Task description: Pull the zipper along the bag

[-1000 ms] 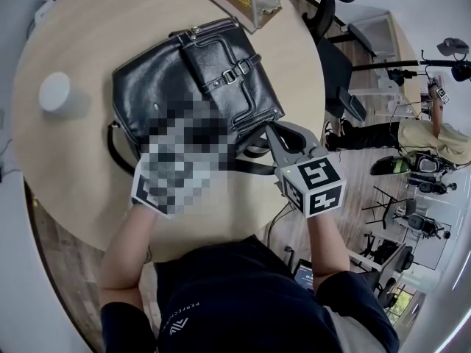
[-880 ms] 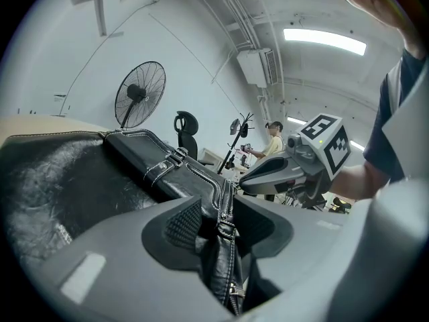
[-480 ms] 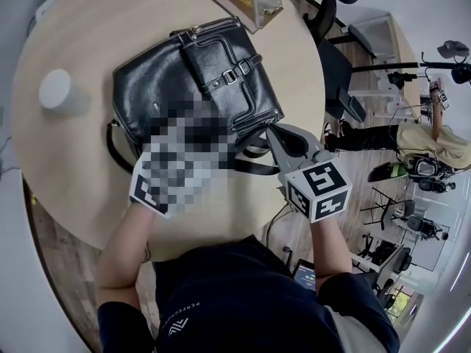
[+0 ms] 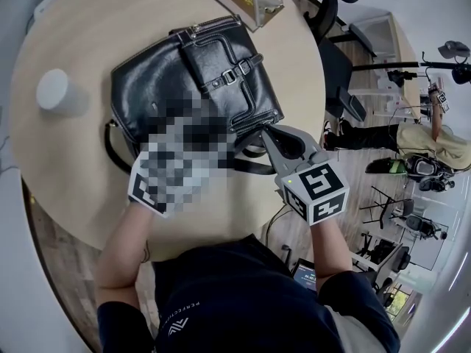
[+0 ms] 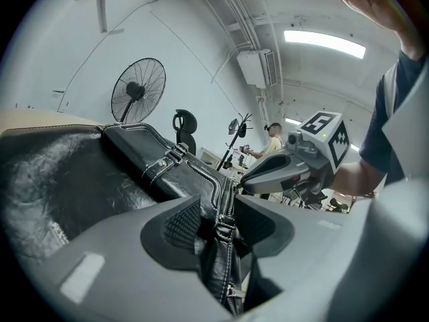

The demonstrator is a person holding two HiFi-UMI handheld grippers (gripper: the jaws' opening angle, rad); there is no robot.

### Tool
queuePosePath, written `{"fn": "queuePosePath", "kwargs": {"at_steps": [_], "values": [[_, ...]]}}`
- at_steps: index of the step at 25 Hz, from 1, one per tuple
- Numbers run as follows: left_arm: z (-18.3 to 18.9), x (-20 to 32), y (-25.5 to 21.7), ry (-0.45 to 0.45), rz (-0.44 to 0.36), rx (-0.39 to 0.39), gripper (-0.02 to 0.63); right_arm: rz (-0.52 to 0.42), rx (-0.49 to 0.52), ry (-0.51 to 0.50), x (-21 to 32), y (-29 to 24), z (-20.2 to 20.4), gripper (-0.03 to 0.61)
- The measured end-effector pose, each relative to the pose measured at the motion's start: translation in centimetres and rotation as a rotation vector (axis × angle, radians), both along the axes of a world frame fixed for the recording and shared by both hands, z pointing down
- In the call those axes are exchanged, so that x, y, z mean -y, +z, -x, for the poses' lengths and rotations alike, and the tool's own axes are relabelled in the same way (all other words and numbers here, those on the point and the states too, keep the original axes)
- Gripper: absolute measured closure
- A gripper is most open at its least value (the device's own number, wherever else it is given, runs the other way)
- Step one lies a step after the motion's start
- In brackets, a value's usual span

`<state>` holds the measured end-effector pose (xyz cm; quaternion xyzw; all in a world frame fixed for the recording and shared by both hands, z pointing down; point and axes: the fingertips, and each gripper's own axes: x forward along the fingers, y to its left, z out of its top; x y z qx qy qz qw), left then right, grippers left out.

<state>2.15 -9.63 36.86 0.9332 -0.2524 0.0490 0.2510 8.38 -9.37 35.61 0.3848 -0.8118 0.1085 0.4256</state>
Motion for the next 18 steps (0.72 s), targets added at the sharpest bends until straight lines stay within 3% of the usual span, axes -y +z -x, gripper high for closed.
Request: {"fn": "queuePosePath", "kwargs": {"at_steps": [18], "values": [[0.2, -0.3, -0.3, 0.027, 0.001, -0.011, 0.423, -0.033, 0.008, 0.122, 1.4, -0.9, -3.1, 0.566]]}}
